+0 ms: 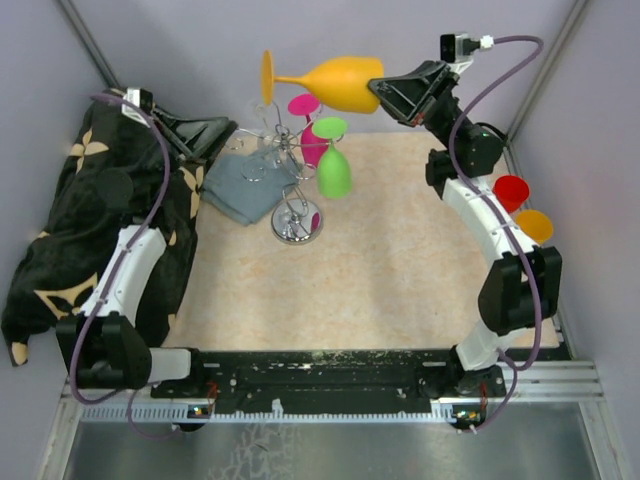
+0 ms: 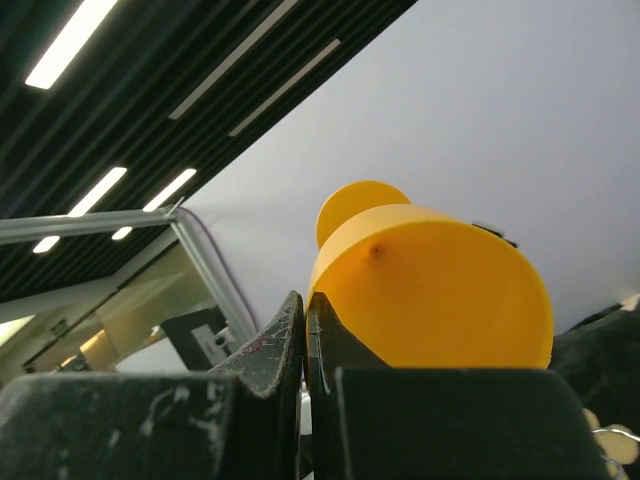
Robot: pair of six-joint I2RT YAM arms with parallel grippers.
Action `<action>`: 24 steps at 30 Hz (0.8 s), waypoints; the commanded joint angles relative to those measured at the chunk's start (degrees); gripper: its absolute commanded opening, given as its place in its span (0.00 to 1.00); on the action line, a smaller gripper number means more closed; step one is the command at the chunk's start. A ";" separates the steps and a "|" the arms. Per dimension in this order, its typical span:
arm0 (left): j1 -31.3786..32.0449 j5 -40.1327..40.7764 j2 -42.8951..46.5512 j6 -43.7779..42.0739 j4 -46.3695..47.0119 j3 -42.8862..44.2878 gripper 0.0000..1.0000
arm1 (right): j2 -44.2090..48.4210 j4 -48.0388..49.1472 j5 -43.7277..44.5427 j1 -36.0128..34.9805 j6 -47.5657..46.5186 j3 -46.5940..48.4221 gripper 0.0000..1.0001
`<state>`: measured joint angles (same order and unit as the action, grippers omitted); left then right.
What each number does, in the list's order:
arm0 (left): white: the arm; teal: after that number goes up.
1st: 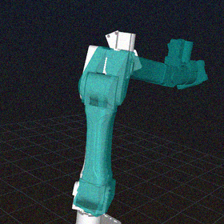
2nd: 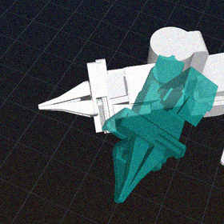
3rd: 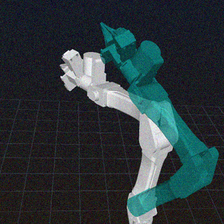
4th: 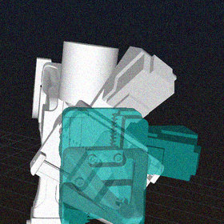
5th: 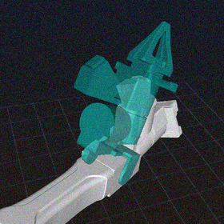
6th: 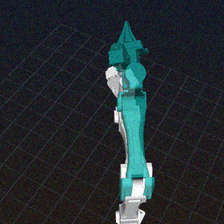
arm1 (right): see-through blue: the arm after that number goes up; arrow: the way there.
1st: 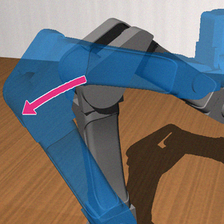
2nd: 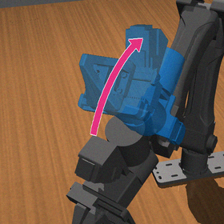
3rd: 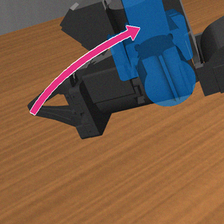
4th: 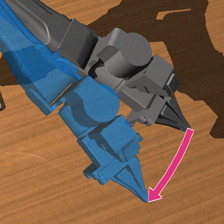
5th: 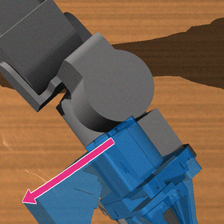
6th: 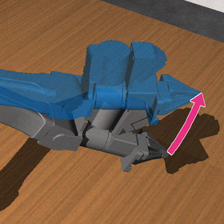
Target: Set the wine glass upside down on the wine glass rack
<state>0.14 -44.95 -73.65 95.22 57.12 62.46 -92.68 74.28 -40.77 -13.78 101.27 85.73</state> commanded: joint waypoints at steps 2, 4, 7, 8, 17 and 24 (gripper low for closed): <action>4.70 4.34 -3.68 8.74 16.57 0.72 0.45 | -1.46 10.61 -0.24 -3.70 5.66 3.65 0.00; 5.55 5.30 -4.59 10.29 19.64 1.34 0.45 | -3.74 11.15 -0.36 -4.46 6.00 4.10 0.00; 6.29 6.57 -5.56 12.53 22.83 1.94 0.45 | -4.55 11.88 -0.02 -5.45 6.21 4.09 0.00; 6.51 6.89 -5.81 13.13 23.71 2.22 0.45 | -4.79 12.04 -0.05 -5.81 6.15 4.21 0.00; 8.38 9.87 -8.46 19.46 31.30 4.72 0.45 | -7.03 12.80 0.48 -8.63 6.10 3.45 0.00; 8.82 10.21 -9.02 19.77 31.35 5.06 0.41 | -8.47 11.82 0.43 -10.38 5.37 4.51 0.00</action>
<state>8.64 -35.97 -82.19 113.40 83.29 65.80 -100.95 81.73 -41.54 -22.81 107.15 87.11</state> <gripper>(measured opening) 0.443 0.010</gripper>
